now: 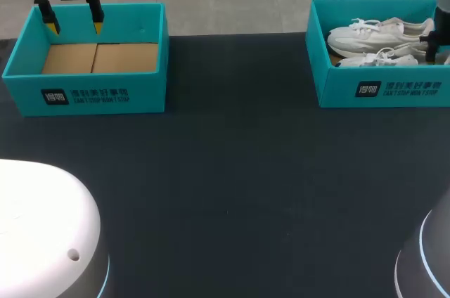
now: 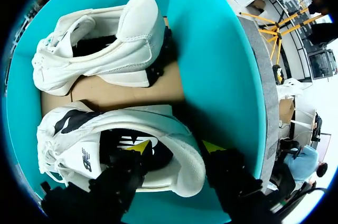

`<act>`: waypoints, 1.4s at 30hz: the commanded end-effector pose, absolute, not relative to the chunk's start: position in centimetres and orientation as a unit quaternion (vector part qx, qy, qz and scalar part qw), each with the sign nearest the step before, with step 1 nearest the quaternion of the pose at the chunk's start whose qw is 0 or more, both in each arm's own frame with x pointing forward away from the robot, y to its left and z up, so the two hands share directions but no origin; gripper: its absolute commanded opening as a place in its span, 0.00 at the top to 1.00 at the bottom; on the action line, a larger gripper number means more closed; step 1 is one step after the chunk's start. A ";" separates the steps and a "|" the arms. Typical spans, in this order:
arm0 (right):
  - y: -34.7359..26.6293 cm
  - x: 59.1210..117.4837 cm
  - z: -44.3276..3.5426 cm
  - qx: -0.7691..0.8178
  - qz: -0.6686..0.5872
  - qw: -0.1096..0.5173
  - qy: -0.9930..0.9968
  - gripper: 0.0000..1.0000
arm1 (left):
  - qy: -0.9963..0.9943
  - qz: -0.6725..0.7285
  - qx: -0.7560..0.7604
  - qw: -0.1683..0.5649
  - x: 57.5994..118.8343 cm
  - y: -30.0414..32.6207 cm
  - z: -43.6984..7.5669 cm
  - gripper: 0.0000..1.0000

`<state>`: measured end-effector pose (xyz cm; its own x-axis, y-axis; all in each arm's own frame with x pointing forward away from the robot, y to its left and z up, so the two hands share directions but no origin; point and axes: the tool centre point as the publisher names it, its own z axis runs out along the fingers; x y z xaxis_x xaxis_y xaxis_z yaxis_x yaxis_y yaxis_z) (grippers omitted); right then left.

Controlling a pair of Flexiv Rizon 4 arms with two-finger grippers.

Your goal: Take the shoe out of the shoebox, open the shoe tongue, remove and reinsert the insole, then place the shoe into the shoebox

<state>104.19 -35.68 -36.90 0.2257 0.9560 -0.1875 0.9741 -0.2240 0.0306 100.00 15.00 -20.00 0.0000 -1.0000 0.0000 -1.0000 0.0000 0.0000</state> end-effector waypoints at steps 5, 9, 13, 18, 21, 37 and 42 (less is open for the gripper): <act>-35.5 104.5 -38.2 0.786 -0.071 0.069 0.610 1.00 | 0.707 0.000 -0.707 0.000 100.0 15.0 -20.0 0.00; -35.8 104.4 -37.7 0.795 -0.070 0.070 0.599 1.00 | 0.707 0.000 -0.707 0.000 100.0 15.0 -20.0 0.00; -36.2 104.3 -37.1 0.800 -0.073 0.070 0.591 1.00 | 0.707 0.000 -0.707 0.000 100.0 15.0 -20.0 0.00; -36.2 103.9 -35.0 0.806 -0.073 0.066 0.584 1.00 | 0.707 0.000 -0.707 0.000 100.0 15.0 -20.0 0.00; -36.0 103.5 -33.0 0.810 -0.067 0.067 0.579 1.00 | 0.707 0.000 -0.707 0.000 100.0 15.0 -20.0 0.00; -35.5 102.1 -22.1 0.806 -0.065 0.104 0.578 1.00 | 0.707 0.000 -0.707 0.000 100.0 15.0 -20.0 0.00; -34.8 101.6 -19.7 0.802 -0.070 0.113 0.582 1.00 | 0.707 0.000 -0.707 0.000 100.0 15.0 -20.0 0.00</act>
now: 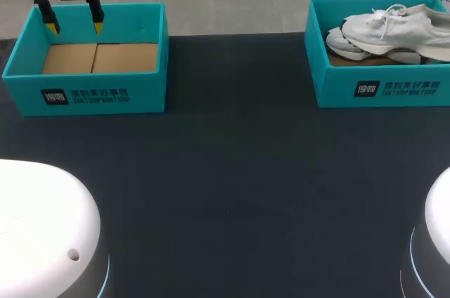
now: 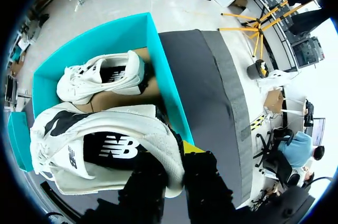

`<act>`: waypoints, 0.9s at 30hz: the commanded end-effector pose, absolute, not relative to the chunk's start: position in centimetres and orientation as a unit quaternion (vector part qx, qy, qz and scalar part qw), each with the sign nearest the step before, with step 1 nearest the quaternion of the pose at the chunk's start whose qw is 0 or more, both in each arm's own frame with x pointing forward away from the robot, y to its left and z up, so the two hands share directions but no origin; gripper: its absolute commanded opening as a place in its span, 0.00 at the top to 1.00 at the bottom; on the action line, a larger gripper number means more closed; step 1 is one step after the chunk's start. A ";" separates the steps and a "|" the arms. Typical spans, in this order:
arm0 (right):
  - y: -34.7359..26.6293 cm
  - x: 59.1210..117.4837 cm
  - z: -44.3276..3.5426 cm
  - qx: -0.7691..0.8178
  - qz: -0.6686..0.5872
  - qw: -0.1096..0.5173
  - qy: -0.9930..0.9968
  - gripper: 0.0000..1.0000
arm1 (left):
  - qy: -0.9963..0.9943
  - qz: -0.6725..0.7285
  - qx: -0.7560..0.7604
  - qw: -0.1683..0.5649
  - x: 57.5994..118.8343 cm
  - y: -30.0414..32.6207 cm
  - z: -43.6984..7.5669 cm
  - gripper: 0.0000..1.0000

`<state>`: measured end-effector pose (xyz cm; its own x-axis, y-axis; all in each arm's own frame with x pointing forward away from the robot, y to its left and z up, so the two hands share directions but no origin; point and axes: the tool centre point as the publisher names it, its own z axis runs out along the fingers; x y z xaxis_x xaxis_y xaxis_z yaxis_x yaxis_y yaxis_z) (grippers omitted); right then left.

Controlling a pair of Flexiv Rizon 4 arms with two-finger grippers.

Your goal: Take the shoe out of the shoebox, open the shoe tongue, remove and reinsert the insole, then place the shoe into the shoebox

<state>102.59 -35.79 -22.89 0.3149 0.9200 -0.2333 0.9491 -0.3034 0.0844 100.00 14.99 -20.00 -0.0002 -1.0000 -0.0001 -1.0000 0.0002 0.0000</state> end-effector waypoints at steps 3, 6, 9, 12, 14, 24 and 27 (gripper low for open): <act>-34.1 101.2 -18.2 0.797 -0.069 0.116 0.588 1.00 | 0.707 0.000 -0.707 0.000 100.0 15.0 -20.0 0.00; -33.8 100.9 -17.0 0.794 -0.063 0.113 0.593 1.00 | 0.707 0.000 -0.707 0.000 100.0 15.0 -20.0 0.00; -33.4 100.7 -16.0 0.793 -0.063 0.117 0.595 1.00 | 0.707 0.000 -0.707 0.000 100.0 15.0 -20.0 0.00; -33.3 100.6 -15.3 0.803 -0.060 0.117 0.581 1.00 | 0.707 0.000 -0.707 0.000 100.0 15.0 -20.0 0.00; -33.3 100.6 -15.3 0.803 -0.060 0.117 0.581 1.00 | 0.707 0.000 -0.707 0.000 100.0 15.0 -20.0 0.00; -33.3 100.6 -15.3 0.803 -0.060 0.117 0.581 1.00 | 0.707 0.000 -0.707 0.000 100.0 15.0 -20.0 0.00; -33.3 100.6 -15.3 0.803 -0.060 0.117 0.581 1.00 | 0.707 0.000 -0.707 0.000 100.0 15.0 -20.0 0.00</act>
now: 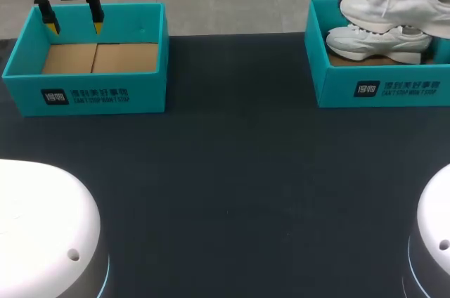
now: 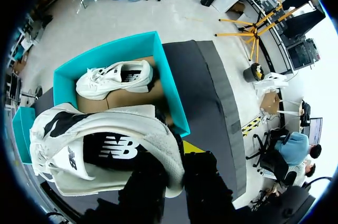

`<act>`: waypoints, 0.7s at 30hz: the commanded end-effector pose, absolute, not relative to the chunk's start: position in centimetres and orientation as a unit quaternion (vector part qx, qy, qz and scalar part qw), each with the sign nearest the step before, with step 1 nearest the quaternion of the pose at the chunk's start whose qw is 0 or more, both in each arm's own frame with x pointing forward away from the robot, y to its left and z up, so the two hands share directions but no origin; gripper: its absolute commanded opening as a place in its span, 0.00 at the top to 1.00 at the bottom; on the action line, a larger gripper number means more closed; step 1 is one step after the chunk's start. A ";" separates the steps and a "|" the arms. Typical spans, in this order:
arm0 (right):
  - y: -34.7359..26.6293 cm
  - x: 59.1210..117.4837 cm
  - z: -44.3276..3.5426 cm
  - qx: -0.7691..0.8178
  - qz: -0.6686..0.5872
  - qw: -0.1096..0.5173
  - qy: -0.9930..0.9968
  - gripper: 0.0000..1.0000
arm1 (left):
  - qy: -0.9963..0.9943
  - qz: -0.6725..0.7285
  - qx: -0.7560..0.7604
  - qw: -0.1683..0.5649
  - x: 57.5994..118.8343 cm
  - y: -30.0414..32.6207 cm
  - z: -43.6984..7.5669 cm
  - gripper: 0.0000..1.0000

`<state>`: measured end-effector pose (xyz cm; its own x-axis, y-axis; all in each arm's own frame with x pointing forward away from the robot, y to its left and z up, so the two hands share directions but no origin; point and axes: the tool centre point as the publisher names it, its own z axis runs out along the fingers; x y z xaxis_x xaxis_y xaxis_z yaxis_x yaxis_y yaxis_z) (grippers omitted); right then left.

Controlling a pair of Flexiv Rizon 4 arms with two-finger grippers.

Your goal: Take the shoe out of the shoebox, open the shoe tongue, remove and reinsert the insole, then place the shoe into the shoebox

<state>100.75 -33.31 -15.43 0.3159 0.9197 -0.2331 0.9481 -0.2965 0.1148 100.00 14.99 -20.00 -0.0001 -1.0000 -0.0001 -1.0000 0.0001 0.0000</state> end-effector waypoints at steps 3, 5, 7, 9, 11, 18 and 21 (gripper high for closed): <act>-33.3 100.6 -15.3 0.803 -0.060 0.117 0.581 1.00 | 0.707 0.000 -0.707 0.000 100.0 15.0 -20.0 0.00; -33.3 100.6 -15.3 0.803 -0.060 0.117 0.581 1.00 | 0.707 0.000 -0.707 0.000 100.0 15.0 -20.0 0.00; -32.4 99.6 -14.7 0.802 -0.056 0.115 0.583 1.00 | 0.707 0.000 -0.707 0.000 100.0 15.0 -20.0 0.00; -31.3 98.3 -14.5 0.802 -0.058 0.121 0.582 1.00 | 0.707 0.000 -0.707 0.000 100.0 15.0 -20.0 0.00; -30.3 97.1 -14.4 0.804 -0.056 0.124 0.579 1.00 | 0.707 0.000 -0.707 0.000 100.0 15.0 -20.0 0.00; -27.1 92.5 -14.2 0.807 -0.056 0.129 0.573 1.00 | 0.707 0.000 -0.707 0.000 100.0 15.0 -20.0 0.00; -25.6 90.6 -14.3 0.807 -0.059 0.130 0.573 1.00 | 0.707 0.000 -0.707 0.000 100.0 15.0 -20.0 0.00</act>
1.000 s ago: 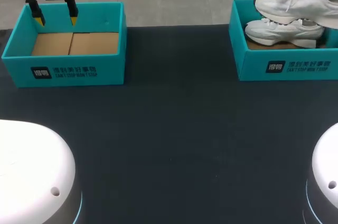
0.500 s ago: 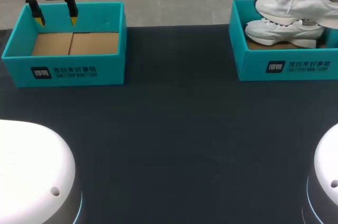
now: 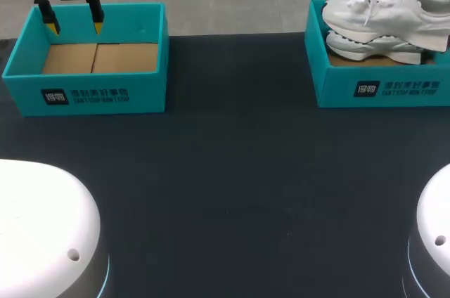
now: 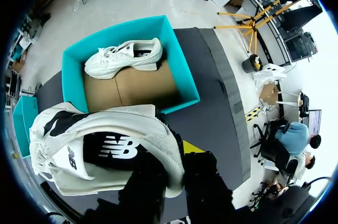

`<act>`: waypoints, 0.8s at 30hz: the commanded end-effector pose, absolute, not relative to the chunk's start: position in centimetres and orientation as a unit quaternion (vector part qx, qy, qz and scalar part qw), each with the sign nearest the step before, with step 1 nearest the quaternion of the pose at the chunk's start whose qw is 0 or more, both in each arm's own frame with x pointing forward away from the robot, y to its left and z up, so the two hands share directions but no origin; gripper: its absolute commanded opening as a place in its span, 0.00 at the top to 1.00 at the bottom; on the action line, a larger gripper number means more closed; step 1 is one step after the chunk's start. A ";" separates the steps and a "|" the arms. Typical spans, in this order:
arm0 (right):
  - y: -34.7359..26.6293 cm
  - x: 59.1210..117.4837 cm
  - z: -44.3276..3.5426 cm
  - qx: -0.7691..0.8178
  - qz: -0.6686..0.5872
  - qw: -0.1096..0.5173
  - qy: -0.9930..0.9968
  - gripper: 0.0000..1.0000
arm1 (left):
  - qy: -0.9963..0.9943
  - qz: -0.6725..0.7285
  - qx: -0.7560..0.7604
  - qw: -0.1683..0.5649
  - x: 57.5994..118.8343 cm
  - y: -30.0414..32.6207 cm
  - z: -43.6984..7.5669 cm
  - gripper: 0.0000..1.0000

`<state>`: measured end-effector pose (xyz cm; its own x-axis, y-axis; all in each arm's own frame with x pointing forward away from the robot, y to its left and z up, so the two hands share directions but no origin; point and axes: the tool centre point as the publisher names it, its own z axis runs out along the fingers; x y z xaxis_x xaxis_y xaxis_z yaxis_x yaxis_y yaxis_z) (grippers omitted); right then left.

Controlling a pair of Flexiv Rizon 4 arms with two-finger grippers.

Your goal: Take the shoe out of the shoebox, open the shoe tongue, remove and reinsert the insole, then place the shoe into the shoebox

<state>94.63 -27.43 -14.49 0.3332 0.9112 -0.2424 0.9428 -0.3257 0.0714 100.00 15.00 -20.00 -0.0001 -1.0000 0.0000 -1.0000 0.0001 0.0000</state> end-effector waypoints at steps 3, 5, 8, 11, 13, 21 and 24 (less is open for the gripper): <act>-24.0 88.9 -14.5 0.805 -0.060 0.130 0.576 1.00 | 0.707 0.000 -0.707 0.000 100.0 15.0 -20.0 0.00; -22.9 87.9 -14.6 0.802 -0.061 0.131 0.579 1.00 | 0.707 0.000 -0.707 0.000 100.0 15.0 -20.0 0.00; -21.1 86.4 -14.7 0.798 -0.063 0.134 0.585 1.00 | 0.707 0.000 -0.707 0.000 100.0 15.0 -20.0 0.00; -19.3 84.9 -14.8 0.795 -0.064 0.135 0.587 1.00 | 0.707 0.000 -0.707 0.000 100.0 15.0 -20.0 0.00; -17.9 83.9 -14.8 0.793 -0.064 0.135 0.590 1.00 | 0.707 0.000 -0.707 0.000 100.0 15.0 -20.0 0.00; -12.6 80.1 -14.8 0.778 -0.064 0.138 0.610 1.00 | 0.707 0.000 -0.707 0.000 100.0 15.0 -20.0 0.00; -10.4 78.7 -15.1 0.771 -0.066 0.140 0.618 1.00 | 0.707 0.000 -0.707 0.000 100.0 15.0 -20.0 0.00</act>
<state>80.41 -11.95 -15.07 0.2276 0.9390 -0.2579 0.9737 -0.2215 0.0528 100.00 15.00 -20.00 0.0000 -1.0000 -0.0001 -1.0000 0.0000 0.0000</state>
